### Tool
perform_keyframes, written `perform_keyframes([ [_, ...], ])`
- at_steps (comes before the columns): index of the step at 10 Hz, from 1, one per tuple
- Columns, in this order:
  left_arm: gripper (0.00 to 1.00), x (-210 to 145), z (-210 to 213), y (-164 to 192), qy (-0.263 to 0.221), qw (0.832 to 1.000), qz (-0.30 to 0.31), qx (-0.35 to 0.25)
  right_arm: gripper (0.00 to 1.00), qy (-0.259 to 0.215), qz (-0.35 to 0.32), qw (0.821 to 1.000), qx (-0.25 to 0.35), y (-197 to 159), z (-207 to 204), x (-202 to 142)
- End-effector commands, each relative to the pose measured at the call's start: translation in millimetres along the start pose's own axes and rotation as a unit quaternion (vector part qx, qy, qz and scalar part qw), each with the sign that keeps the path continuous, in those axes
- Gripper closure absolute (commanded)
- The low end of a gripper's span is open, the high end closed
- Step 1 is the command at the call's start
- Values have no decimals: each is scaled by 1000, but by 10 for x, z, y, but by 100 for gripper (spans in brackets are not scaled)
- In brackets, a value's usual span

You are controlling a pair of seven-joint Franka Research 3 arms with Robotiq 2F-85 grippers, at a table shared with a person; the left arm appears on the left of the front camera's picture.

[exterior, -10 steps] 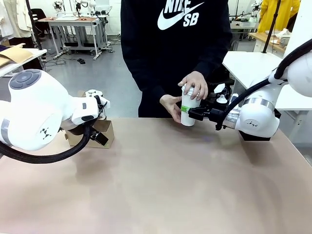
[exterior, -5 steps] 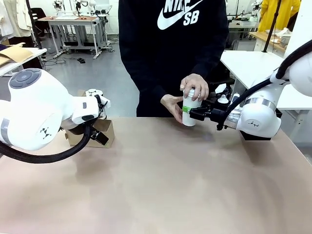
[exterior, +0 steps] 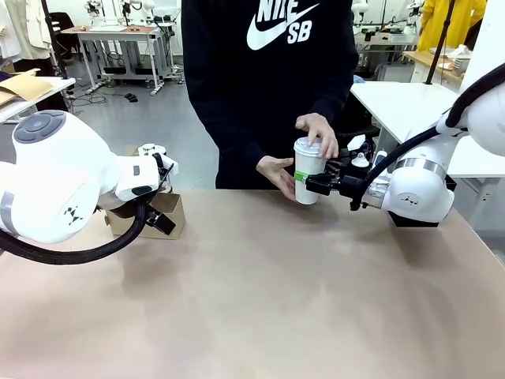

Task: Pour a drink into a cup and package it in a carrier.
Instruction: When a person places the Paper Cup Lid on the 600 ml Paper Cup , lift the 600 ml Paper Cup.

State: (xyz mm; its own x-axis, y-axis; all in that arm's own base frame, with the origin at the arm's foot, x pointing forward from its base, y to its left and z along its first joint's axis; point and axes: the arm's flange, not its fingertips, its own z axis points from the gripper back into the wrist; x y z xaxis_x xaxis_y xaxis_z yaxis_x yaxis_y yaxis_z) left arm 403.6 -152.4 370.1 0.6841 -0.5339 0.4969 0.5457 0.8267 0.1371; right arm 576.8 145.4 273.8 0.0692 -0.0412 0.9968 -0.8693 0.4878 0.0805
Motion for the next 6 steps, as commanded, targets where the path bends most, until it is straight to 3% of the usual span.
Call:
perform_keyframes([
  [1, 0, -2, 3, 4, -1, 1000, 1, -1, 19, -6, -1, 1000, -3, 19, -32, 52],
  [6, 0, -2, 3, 4, -1, 1000, 1, -1, 19, -6, -1, 1000, -3, 19, -32, 52],
])
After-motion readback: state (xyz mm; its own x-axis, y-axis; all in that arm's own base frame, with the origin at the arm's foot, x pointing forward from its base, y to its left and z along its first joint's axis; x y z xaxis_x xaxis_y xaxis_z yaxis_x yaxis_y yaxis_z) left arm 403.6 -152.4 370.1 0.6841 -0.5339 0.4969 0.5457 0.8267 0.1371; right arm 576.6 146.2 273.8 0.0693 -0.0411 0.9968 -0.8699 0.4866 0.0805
